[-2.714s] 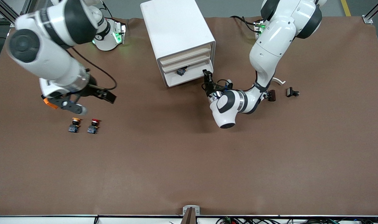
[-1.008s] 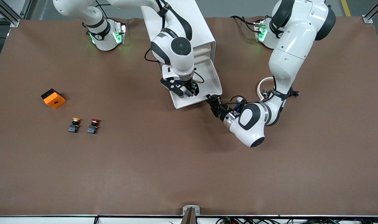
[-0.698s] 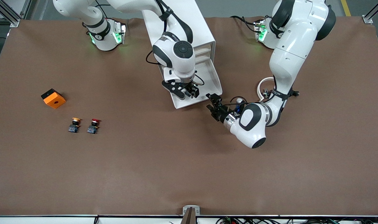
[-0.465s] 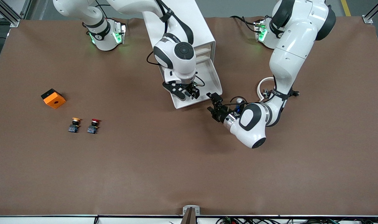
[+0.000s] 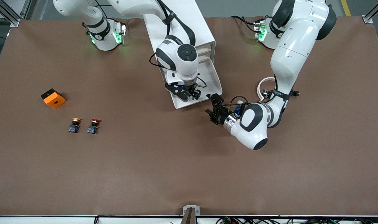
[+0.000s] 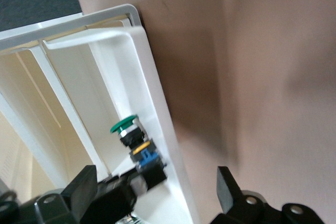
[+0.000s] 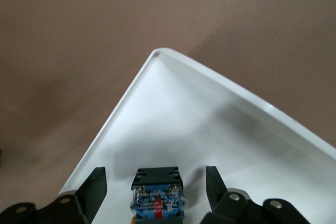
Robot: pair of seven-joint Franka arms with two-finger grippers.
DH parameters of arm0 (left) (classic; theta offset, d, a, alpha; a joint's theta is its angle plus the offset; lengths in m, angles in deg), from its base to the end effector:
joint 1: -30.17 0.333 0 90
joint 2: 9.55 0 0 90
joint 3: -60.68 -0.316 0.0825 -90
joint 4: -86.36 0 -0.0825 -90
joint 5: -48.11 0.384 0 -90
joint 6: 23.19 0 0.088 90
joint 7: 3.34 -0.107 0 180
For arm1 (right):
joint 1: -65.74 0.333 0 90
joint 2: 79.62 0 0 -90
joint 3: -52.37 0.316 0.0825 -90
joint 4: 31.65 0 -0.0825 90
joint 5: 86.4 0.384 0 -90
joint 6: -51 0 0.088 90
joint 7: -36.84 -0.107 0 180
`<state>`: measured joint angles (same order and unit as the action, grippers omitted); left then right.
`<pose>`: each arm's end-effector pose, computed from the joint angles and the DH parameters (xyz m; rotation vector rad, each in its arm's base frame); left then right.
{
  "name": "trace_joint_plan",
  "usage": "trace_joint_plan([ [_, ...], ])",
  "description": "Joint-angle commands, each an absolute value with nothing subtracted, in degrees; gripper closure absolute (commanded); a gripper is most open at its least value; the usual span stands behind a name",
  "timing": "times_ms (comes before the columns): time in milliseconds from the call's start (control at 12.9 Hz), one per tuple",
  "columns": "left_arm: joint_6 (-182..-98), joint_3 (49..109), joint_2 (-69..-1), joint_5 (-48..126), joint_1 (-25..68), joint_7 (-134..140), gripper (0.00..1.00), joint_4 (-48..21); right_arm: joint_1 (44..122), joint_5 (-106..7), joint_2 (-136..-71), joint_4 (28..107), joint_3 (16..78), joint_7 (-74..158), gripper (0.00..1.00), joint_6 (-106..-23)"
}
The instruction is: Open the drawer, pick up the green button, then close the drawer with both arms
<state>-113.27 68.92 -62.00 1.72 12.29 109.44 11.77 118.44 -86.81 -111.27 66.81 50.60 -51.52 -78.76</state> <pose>0.5933 -0.3525 0.1960 -1.5405 -1.9829 1.4746 0.4210 0.5215 0.2670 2.9675 -0.9902 0.0286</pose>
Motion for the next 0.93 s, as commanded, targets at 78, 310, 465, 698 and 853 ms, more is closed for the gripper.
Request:
trace_joint_plan([
  [78,-113.36,69.12,-59.74,3.01,12.85,100.23,0.00,12.62,120.23,-87.81,-112.75,65.64,50.17,-52.54,0.28,-79.52],
  [310,-113.45,68.86,-59.12,8.72,12.77,91.97,0.00,14.54,120.67,-87.81,-112.84,65.64,50.26,-52.55,0.42,-79.52],
  [465,-114.67,67.54,-58.77,10.22,12.68,84.16,0.00,14.73,120.76,-87.81,-112.84,65.56,50.26,-52.37,0.87,-79.52],
  [698,-119.76,67.01,-57.98,15.83,12.42,71.50,0.00,14.73,119.97,-87.54,-112.49,64.59,50.17,-51.76,1.00,-78.91],
  [853,-123.19,66.92,-57.10,20.23,12.06,64.46,0.00,14.64,118.31,-87.19,-111.96,62.84,50.00,-51.32,1.00,-77.77],
])
